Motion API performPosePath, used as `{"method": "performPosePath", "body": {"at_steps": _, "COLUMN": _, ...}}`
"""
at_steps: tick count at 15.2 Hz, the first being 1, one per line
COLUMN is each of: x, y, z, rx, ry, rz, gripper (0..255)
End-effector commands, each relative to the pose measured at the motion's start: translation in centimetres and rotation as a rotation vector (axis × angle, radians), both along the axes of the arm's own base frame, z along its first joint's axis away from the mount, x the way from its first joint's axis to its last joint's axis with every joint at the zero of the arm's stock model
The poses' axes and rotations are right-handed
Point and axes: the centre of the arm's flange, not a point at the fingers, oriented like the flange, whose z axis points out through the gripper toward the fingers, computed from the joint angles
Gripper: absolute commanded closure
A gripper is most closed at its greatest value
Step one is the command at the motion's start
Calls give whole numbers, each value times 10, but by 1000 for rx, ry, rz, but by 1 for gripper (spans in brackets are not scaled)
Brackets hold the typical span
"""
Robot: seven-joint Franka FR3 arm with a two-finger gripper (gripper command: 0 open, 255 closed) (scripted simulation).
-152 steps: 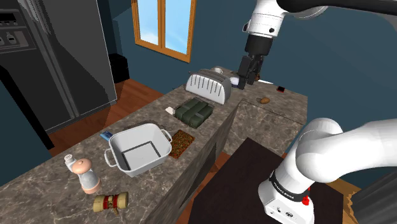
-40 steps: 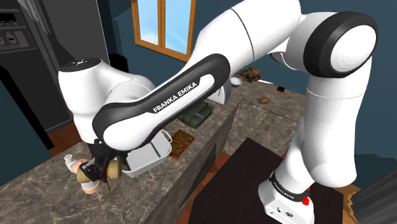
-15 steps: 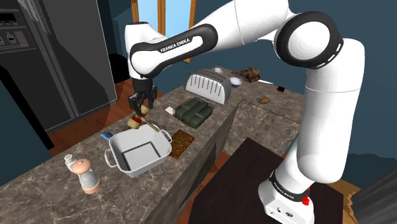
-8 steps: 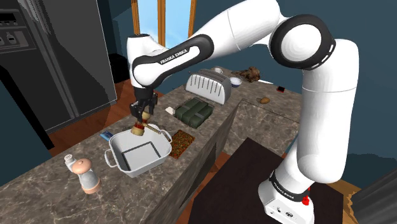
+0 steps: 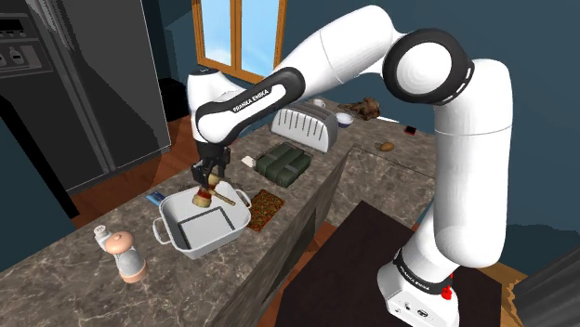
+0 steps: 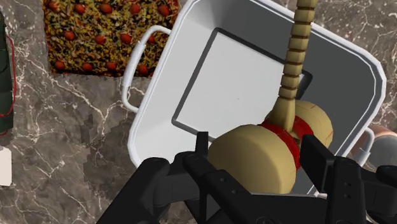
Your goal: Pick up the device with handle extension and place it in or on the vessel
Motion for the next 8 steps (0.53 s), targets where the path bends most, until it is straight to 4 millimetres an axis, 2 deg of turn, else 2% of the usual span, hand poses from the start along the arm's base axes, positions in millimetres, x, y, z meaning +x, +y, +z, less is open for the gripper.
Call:
{"method": "performPosePath", "body": {"at_steps": 1, "x": 0, "y": -1, "z": -10, "rx": 0, "ry": -1, "rz": 0, "gripper": 255}}
{"method": "performPosePath", "body": {"at_steps": 3, "x": 0, "y": -1, "z": -23, "rx": 0, "ry": -1, "rz": 0, "gripper": 255}}
{"method": "performPosePath", "body": {"at_steps": 8, "x": 0, "y": -1, "z": -23, "rx": 0, "ry": -1, "rz": 0, "gripper": 255}}
